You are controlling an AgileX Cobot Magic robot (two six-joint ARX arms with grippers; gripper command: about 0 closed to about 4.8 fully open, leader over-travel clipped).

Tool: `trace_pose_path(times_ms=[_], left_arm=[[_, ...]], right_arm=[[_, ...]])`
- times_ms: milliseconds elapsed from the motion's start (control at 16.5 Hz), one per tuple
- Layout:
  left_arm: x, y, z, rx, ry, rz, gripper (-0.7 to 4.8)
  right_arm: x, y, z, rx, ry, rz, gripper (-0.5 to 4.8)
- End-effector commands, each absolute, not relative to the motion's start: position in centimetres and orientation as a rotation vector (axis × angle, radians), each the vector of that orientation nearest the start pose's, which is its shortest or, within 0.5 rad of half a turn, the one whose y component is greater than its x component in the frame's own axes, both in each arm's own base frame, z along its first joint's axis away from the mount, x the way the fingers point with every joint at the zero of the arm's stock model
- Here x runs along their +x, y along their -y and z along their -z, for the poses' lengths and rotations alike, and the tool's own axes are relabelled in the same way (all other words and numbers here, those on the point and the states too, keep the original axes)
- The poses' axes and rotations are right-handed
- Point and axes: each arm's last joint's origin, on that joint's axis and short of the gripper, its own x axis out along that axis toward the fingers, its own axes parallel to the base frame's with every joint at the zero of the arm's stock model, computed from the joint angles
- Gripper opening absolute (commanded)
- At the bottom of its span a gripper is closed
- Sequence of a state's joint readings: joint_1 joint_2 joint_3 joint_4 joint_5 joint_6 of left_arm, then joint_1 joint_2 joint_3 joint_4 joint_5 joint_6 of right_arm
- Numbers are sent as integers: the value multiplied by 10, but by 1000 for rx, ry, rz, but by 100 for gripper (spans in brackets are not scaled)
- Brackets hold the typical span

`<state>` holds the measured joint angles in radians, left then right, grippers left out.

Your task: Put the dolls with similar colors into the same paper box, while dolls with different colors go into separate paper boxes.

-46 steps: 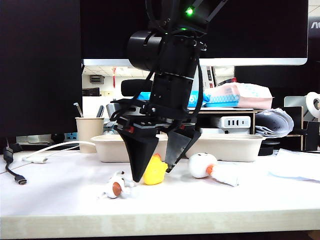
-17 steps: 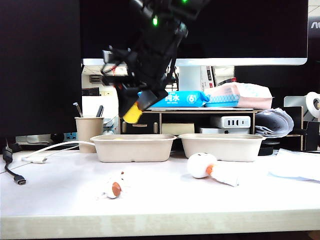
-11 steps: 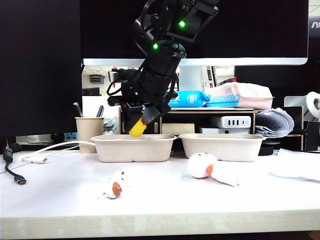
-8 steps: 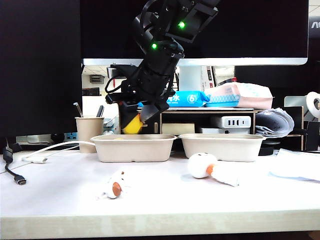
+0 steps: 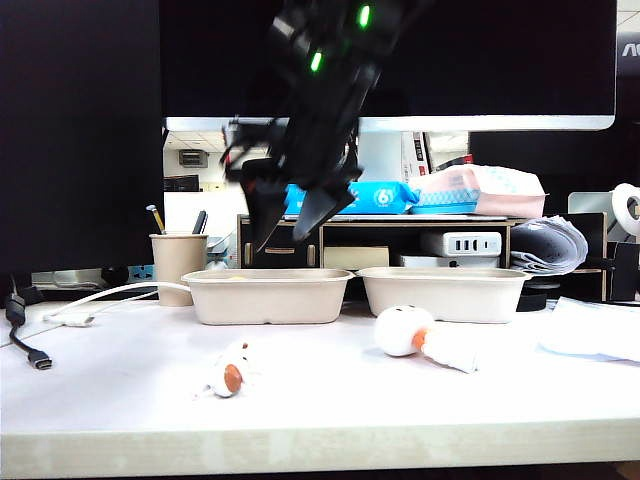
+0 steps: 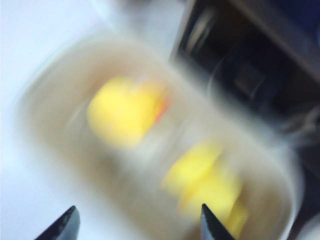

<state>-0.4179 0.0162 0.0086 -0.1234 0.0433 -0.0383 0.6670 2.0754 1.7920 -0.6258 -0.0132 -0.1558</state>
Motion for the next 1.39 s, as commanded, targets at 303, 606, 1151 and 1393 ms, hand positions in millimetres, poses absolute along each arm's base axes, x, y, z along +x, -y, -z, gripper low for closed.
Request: trace_pose_path(times_ms=[303, 606, 1151, 1393], left_arm=[[89, 57, -139, 47, -318, 594, -5], [89, 57, -138, 48, -322, 593, -5], [88, 57, -139, 46, -310, 599, -5], [86, 61, -139, 52, -309, 639, -5]], right_arm=[[301, -281, -254, -412, -1237, -938, 310], [262, -307, -246, -471, -1334, -890, 310], [245, -333, -228, -384, -1392, -750, 310], [240, -330, -210, -438, -1443, -699, 310]])
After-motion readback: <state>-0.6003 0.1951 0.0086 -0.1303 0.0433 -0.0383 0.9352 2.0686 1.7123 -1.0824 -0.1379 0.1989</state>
